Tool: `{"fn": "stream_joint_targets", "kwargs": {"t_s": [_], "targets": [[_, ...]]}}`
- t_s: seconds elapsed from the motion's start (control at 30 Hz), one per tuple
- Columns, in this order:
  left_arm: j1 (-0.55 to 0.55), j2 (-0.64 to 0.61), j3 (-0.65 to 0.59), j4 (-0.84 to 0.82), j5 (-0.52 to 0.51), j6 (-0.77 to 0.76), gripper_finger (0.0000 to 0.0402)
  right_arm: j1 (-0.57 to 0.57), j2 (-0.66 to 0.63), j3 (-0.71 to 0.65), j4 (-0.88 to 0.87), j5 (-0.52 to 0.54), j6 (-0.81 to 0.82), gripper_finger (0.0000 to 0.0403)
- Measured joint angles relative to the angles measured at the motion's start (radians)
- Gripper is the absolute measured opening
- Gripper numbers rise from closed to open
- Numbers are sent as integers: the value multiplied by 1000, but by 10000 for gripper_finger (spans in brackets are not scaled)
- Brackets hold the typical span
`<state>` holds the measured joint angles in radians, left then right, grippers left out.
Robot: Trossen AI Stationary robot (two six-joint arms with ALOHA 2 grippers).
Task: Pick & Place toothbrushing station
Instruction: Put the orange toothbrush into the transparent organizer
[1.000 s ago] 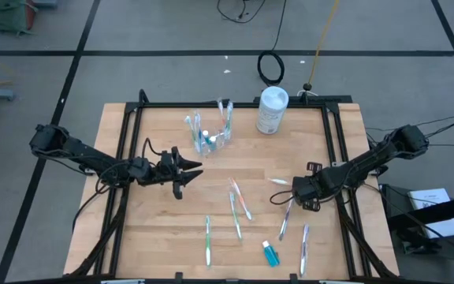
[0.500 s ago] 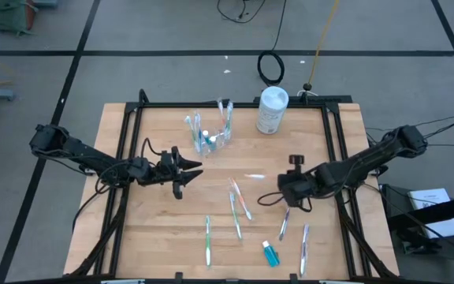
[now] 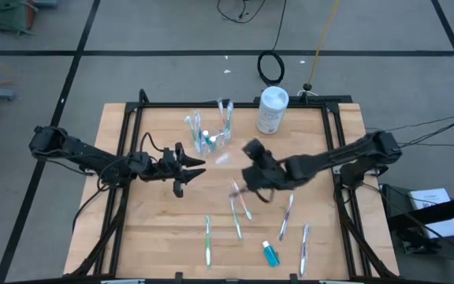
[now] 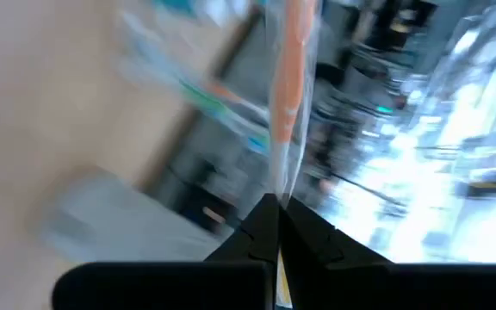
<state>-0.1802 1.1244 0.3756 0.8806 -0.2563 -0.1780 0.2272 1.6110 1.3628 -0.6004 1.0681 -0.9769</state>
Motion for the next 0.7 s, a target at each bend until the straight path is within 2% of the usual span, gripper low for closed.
{"fn": "stream_joint_targets", "kwargs": {"t_s": [0.13, 0.3, 0.43, 0.7], "targets": [[2, 0, 2, -3, 35, 0, 136, -91, 43, 0, 224, 88, -416, 1], [2, 0, 2, -10, 56, 1, 136, -189, 58, 0, 302, 68, -796, 1], [2, 0, 2, -11, 55, 82, 136, -258, 58, -23, 382, -47, -952, 1], [2, 0, 2, -10, 47, 190, 136, -363, 57, -151, 794, -156, -1253, 0]]}}
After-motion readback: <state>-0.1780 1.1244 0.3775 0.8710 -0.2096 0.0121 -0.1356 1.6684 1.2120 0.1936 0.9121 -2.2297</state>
